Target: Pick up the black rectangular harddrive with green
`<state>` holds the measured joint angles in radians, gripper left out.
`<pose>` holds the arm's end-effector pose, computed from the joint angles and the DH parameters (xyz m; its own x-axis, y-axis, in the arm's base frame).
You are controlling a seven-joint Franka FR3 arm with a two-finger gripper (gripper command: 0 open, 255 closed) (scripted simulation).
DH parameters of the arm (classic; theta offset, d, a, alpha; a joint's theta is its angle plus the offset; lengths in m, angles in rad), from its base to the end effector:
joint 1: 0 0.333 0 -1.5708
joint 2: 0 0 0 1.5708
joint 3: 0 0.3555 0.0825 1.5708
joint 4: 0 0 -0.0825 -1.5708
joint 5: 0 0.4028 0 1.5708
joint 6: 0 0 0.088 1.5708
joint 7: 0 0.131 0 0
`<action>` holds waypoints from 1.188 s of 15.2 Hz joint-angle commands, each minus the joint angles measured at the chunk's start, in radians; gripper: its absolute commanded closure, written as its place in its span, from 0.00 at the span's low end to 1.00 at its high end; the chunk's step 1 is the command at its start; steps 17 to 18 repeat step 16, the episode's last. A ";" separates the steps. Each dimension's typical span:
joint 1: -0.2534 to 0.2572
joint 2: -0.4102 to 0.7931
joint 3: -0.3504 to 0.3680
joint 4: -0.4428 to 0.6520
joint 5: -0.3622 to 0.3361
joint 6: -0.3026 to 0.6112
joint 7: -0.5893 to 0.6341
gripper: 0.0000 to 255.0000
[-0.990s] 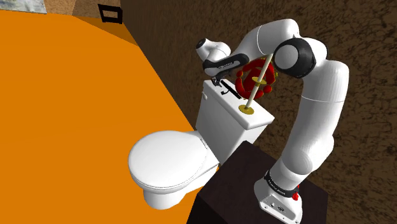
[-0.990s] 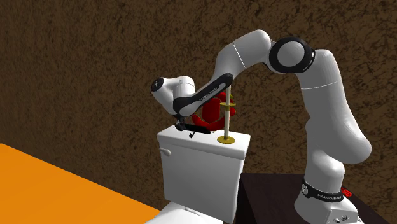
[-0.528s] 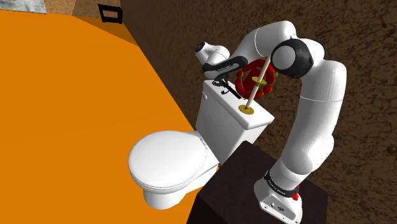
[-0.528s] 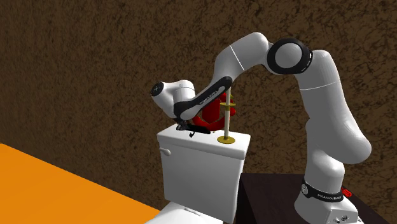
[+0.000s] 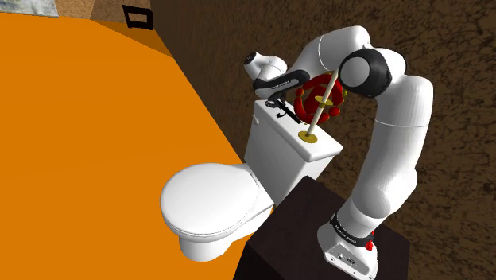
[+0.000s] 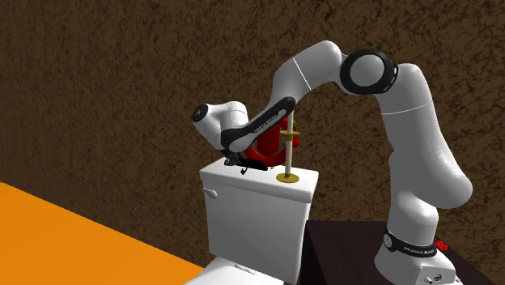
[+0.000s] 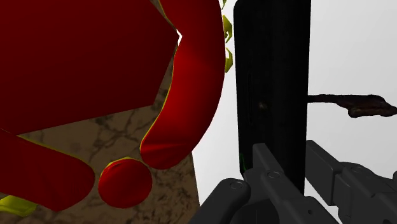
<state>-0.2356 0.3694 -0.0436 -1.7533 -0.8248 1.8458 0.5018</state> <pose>0.6123 -0.2510 0.3731 0.9096 -0.4155 -0.0013 -0.2848 -0.6257 0.7263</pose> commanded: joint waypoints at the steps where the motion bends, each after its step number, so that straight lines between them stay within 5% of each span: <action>1: 0.000 -0.010 0.000 0.007 0.003 -0.012 -0.013 1.00; 18: 0.007 -0.070 0.005 0.086 0.025 -0.116 -0.109 1.00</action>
